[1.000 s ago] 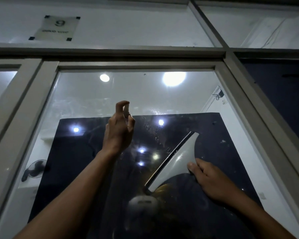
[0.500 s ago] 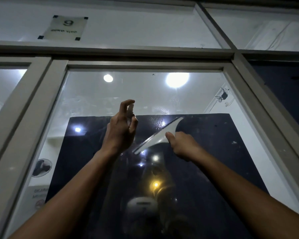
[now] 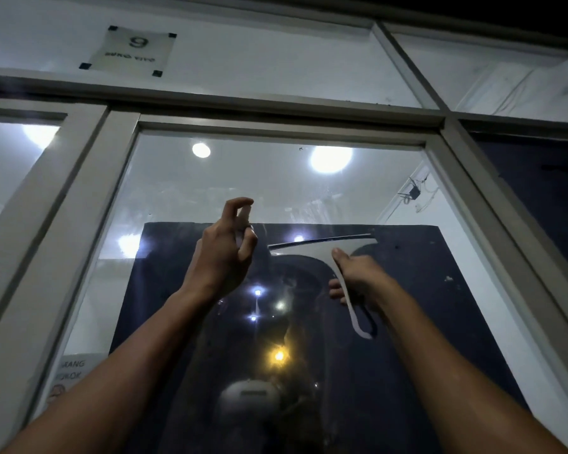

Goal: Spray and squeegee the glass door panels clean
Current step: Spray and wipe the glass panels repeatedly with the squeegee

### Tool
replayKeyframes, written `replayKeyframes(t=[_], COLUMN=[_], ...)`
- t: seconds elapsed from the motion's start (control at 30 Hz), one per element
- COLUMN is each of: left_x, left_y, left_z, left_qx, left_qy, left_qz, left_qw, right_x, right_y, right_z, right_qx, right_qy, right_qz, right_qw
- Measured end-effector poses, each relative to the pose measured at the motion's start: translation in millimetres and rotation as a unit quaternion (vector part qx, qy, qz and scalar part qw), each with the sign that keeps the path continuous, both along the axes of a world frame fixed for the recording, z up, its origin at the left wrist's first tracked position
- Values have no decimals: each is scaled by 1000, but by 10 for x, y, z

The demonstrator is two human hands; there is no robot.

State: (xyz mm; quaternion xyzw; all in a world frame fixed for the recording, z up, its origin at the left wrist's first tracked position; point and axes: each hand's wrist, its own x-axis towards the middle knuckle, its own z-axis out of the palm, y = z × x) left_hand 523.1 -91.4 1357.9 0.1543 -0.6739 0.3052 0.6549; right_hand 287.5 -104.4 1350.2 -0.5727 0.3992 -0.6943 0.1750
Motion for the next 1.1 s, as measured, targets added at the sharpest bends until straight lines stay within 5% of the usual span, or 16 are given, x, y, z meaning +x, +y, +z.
replayKeyframes(t=[0.23, 0.43, 0.63, 0.9, 1.1], left_x=[-28, -25, -97, -154, -213], left_y=[51, -40, -39, -76, -97], left_z=[4, -65, -56, 59, 15], left_qx=[17, 16, 12, 5, 5], left_qy=[-8, -18, -33, 5, 9], left_qz=[-17, -20, -13, 1, -5], left_qw=[1000, 1000, 999, 1000, 1000], right_x=[153, -198, -713, -34, -1014], right_y=[72, 132, 292, 96, 189], right_z=[453, 781, 719, 1259, 1110], right_qx=[-36, -9, 36, -19, 30], right_qy=[-63, 118, 268, 457, 427], right_qz=[-12, -170, -300, -292, -327], right_qw=[997, 978, 915, 840, 843])
